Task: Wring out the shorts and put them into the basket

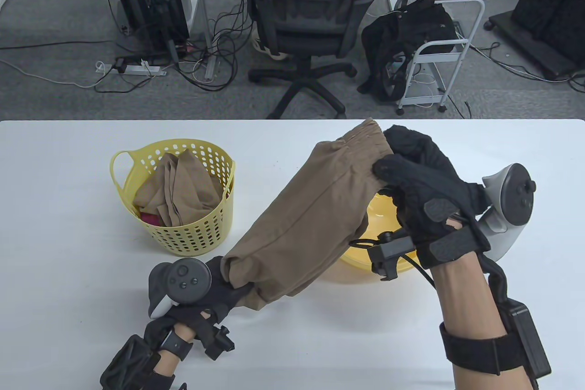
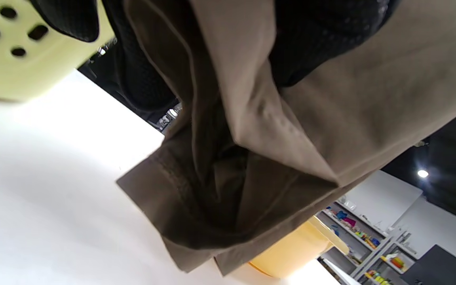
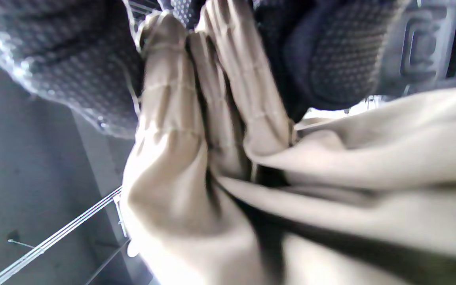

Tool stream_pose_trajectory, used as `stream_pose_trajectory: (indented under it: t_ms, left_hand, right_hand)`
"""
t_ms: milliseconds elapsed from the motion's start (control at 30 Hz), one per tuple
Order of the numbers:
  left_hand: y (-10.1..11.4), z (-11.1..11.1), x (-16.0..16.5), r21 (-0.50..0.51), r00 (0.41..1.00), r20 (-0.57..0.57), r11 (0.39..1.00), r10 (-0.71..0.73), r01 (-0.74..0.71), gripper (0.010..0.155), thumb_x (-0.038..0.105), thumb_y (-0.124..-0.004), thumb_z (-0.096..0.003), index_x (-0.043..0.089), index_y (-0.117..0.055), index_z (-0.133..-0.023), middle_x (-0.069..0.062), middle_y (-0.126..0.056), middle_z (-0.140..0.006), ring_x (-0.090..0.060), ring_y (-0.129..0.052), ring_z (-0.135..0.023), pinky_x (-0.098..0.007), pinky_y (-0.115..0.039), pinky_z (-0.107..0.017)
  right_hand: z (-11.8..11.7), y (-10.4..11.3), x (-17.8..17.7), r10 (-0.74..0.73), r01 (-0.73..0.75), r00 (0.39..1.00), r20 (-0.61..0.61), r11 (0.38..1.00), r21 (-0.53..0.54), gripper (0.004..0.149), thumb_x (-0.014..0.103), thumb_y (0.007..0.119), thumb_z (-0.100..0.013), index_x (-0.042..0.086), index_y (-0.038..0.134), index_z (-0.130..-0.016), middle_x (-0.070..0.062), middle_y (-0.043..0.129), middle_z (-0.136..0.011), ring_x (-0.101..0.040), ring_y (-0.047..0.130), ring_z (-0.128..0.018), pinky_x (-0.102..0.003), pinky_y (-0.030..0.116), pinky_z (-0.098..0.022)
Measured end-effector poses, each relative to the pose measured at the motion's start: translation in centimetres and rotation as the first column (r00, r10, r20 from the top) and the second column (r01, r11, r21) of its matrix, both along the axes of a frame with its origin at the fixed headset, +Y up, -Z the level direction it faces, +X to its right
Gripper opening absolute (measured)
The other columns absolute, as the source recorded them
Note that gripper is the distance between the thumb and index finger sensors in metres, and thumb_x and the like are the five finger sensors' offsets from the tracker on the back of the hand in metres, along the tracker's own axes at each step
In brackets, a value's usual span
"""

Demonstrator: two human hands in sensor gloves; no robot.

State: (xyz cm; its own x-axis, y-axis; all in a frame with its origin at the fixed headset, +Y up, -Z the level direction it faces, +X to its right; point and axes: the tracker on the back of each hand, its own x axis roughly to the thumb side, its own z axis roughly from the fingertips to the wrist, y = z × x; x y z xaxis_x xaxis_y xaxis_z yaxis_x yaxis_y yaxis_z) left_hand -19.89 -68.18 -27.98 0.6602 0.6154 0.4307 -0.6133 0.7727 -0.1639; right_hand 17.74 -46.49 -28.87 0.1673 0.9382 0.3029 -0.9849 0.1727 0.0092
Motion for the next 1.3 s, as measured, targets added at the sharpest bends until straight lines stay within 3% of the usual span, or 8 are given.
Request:
stream_pose_trajectory:
  t_ms: [233,367,667,967,1133,1300]
  left_hand:
    - [1.8,0.0,-0.8,-0.025,0.993,0.008,0.993,-0.118,0.118,0.034,0.031,-0.087,-0.052,0.016,-0.085,-0.083,-0.009,-0.097,-0.069,-0.042,-0.096,-0.072,-0.073,-0.061,-0.061]
    - [3.2,-0.1,-1.2,-0.05,0.993,0.021,0.992,-0.115,0.116,0.035,0.031,-0.087,-0.0518,0.015,-0.085,-0.082,-0.01,-0.097,-0.069,-0.044,-0.096,-0.071,-0.073,-0.062,-0.06]
    - [7.7,0.3,-1.4,-0.011,0.995,0.008,0.995,-0.095,0.095,0.037,0.032,-0.09,-0.0507,0.015,-0.085,-0.083,-0.009,-0.098,-0.07,-0.043,-0.1,-0.07,-0.071,-0.066,-0.057]
    - [10.4,0.7,0.0,0.018,0.993,-0.044,0.994,0.107,-0.107,0.05,0.032,-0.095,-0.0486,0.014,-0.076,-0.091,-0.009,-0.096,-0.076,-0.042,-0.1,-0.071,-0.069,-0.071,-0.056]
    - [10.7,0.6,1.8,-0.007,0.981,-0.057,0.982,0.186,-0.187,0.058,0.031,-0.094,-0.0499,0.01,-0.068,-0.097,-0.011,-0.093,-0.079,-0.043,-0.099,-0.073,-0.069,-0.071,-0.055]
    - [10.6,0.5,3.4,-0.032,0.956,-0.086,0.958,0.281,-0.285,0.059,0.03,-0.091,-0.0519,0.009,-0.064,-0.1,-0.013,-0.09,-0.082,-0.045,-0.096,-0.075,-0.07,-0.069,-0.056]
  right_hand:
    - [-0.2,-1.9,2.8,0.138,-0.137,0.984,0.111,0.99,-0.019,0.067,0.044,0.098,-0.044,0.009,0.067,-0.092,-0.015,0.082,-0.082,-0.03,0.099,-0.06,-0.04,0.092,-0.047]
    - [-0.5,-3.1,3.3,0.23,-0.23,0.962,0.146,0.973,-0.017,0.066,0.042,0.099,-0.044,0.009,0.068,-0.092,-0.015,0.081,-0.082,-0.032,0.098,-0.061,-0.042,0.091,-0.048]
    - [-0.4,-4.9,2.5,0.483,-0.5,0.852,0.204,0.865,0.04,0.066,0.039,0.101,-0.041,0.01,0.068,-0.091,-0.015,0.081,-0.083,-0.034,0.097,-0.063,-0.045,0.089,-0.049]
    - [-0.1,-7.3,0.1,0.602,-0.624,0.775,0.195,0.777,0.08,0.065,0.036,0.101,-0.041,0.01,0.069,-0.091,-0.015,0.081,-0.084,-0.036,0.096,-0.064,-0.047,0.088,-0.05]
    - [0.1,-8.3,-2.3,0.673,-0.696,0.715,0.189,0.709,0.11,0.064,0.036,0.101,-0.04,0.011,0.07,-0.09,-0.015,0.081,-0.084,-0.036,0.096,-0.064,-0.046,0.089,-0.049]
    - [0.3,-8.8,-4.3,0.684,-0.707,0.705,0.184,0.697,0.12,0.064,0.037,0.101,-0.04,0.011,0.071,-0.09,-0.015,0.082,-0.084,-0.036,0.097,-0.063,-0.046,0.09,-0.048]
